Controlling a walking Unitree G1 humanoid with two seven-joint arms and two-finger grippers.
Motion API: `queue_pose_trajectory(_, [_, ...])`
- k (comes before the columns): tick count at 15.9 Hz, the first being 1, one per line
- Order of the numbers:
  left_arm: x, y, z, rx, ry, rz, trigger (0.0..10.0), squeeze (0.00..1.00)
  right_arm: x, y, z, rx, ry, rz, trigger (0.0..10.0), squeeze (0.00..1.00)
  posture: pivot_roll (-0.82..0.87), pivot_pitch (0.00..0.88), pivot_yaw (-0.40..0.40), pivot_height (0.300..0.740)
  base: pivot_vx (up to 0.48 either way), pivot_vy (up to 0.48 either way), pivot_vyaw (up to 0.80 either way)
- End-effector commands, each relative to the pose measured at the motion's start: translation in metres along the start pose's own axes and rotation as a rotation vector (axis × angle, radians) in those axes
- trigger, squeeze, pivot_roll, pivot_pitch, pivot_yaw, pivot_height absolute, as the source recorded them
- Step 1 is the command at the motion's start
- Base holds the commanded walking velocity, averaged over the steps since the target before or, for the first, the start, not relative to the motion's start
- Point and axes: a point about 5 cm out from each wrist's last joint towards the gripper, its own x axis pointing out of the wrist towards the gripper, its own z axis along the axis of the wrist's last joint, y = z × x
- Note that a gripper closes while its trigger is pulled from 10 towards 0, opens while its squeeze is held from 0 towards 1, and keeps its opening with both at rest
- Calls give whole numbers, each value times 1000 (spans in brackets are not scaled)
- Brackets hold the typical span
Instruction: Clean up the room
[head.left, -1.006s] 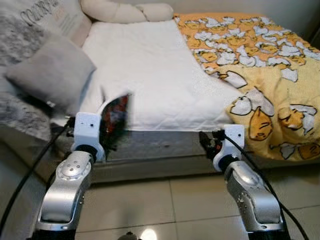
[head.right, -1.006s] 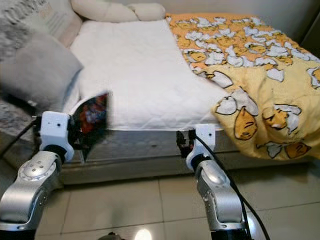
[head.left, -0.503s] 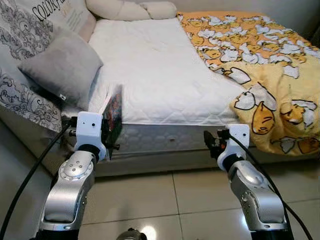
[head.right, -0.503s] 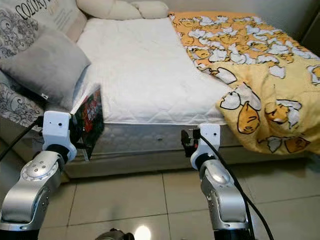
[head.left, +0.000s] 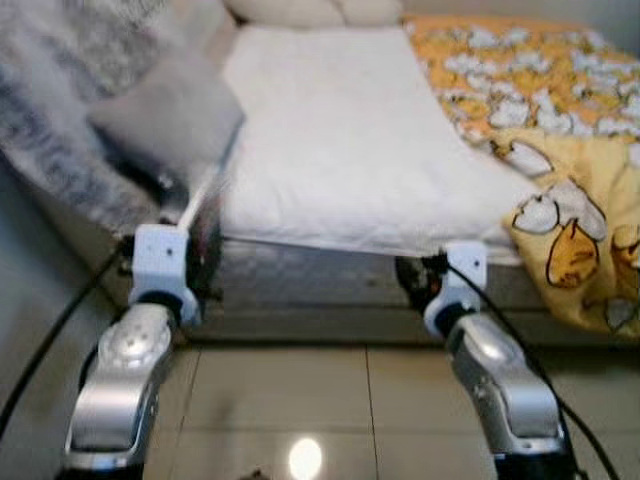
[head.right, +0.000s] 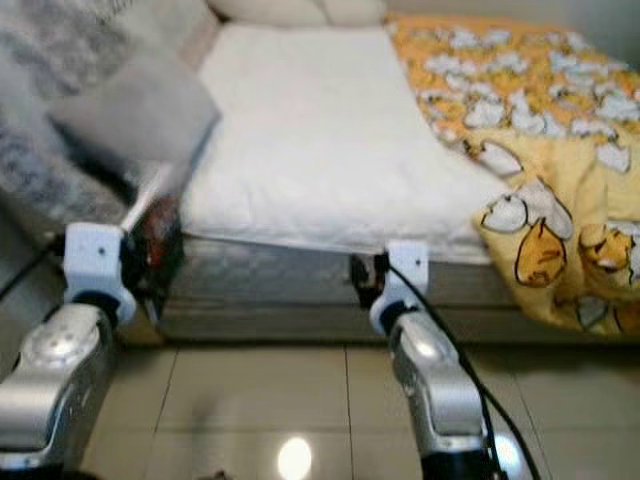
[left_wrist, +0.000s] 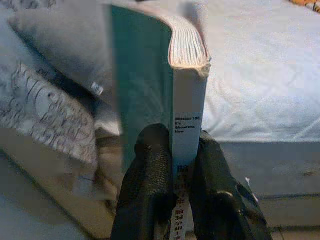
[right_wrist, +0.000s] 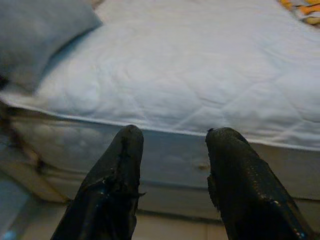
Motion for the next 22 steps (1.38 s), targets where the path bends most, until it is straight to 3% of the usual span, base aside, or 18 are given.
queue_pose_trajectory(1, [1,-10,12,-4,-54,-44,10000,0,-3,-10,0,0,1,-39,10000,0,52,0,8,740,334,0,0])
queue_pose_trajectory(7, [3,-9,10,3,-42,-50,10000,0,0,-10,1,-40,2,-30,10000,0,53,0,12,740,328,0,0])
queue_pose_trajectory(9, [3,-8,10,2,-41,-44,10000,0,1,-4,2,-92,6,21,10000,0,59,0,9,740,319,0,0])
queue_pose_trajectory(11, [2,-8,11,3,-43,-42,10000,0,3,0,2,-111,5,44,10000,0,64,0,8,740,317,0,800])
queue_pose_trajectory(13, [3,-6,11,3,-44,-39,10000,0,4,0,2,-95,-4,19,10000,0,68,0,7,740,315,0,703])
queue_pose_trajectory(18, [4,-6,12,4,-47,-42,10000,0,5,-7,4,-73,-16,-14,10000,0,63,0,10,740,315,0,0])
queue_pose_trajectory(22, [5,-6,13,10,-51,-46,10000,0,7,-3,3,-69,-23,-2,10000,0,67,0,8,740,318,0,0])
